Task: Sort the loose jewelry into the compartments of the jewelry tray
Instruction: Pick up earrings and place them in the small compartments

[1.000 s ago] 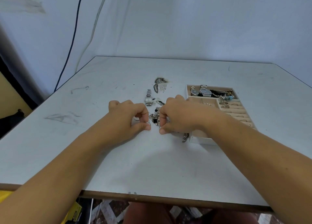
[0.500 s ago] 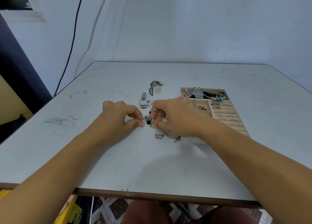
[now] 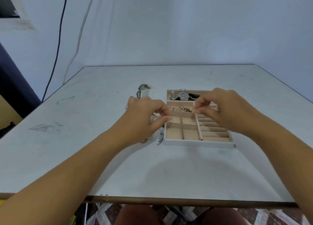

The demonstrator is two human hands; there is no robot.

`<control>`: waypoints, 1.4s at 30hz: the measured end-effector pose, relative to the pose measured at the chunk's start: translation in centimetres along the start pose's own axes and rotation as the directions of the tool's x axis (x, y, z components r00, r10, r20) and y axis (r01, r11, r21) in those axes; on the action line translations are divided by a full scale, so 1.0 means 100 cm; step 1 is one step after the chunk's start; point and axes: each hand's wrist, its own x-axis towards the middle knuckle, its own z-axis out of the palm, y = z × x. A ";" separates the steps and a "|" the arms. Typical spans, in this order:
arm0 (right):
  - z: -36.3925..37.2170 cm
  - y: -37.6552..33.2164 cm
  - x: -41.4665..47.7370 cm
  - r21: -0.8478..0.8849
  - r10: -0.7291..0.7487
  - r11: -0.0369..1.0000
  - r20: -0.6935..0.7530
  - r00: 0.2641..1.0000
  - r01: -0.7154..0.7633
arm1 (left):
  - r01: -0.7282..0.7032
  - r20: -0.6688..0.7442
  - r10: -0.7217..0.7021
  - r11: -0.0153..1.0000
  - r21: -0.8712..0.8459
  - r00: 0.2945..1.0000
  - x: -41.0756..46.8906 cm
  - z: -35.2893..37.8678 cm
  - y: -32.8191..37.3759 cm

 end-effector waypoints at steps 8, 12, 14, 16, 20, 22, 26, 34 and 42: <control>-0.008 0.046 -0.040 0.037 0.093 0.995 -0.018 0.995 -0.092 | -0.063 0.049 0.065 0.998 -0.029 0.997 0.032 0.045 0.033; -0.006 0.054 -0.050 0.120 0.093 0.989 -0.066 0.993 -0.085 | -0.077 0.071 0.081 0.996 -0.056 0.994 0.040 0.057 0.045; -0.004 0.056 -0.052 0.140 0.080 0.988 -0.077 0.994 -0.069 | -0.078 0.098 0.084 0.995 -0.065 0.992 0.042 0.062 0.047; -0.002 0.057 -0.054 0.146 0.057 0.988 -0.080 0.995 -0.044 | -0.093 0.126 0.099 0.994 -0.049 0.987 0.043 0.065 0.047; 0.001 0.056 -0.055 0.164 0.020 0.986 -0.078 0.997 -0.007 | -0.146 0.141 0.140 0.989 0.030 0.980 0.045 0.065 0.047; 0.002 0.056 -0.055 0.164 0.009 0.987 -0.077 0.997 0.004 | -0.174 0.157 0.163 0.983 0.054 0.974 0.046 0.065 0.049; 0.003 0.057 -0.056 0.149 -0.006 0.989 -0.072 0.997 0.017 | -0.138 0.244 0.134 0.990 -0.001 0.961 0.051 0.062 0.049; 0.007 0.056 -0.054 0.075 -0.071 0.994 -0.126 0.989 0.081 | -0.121 0.210 0.125 0.992 -0.032 0.970 0.045 0.056 0.042; 0.007 0.056 -0.052 0.100 -0.022 0.995 -0.024 0.999 0.024 | -0.101 0.250 0.111 0.993 -0.056 0.962 0.022 0.042 0.024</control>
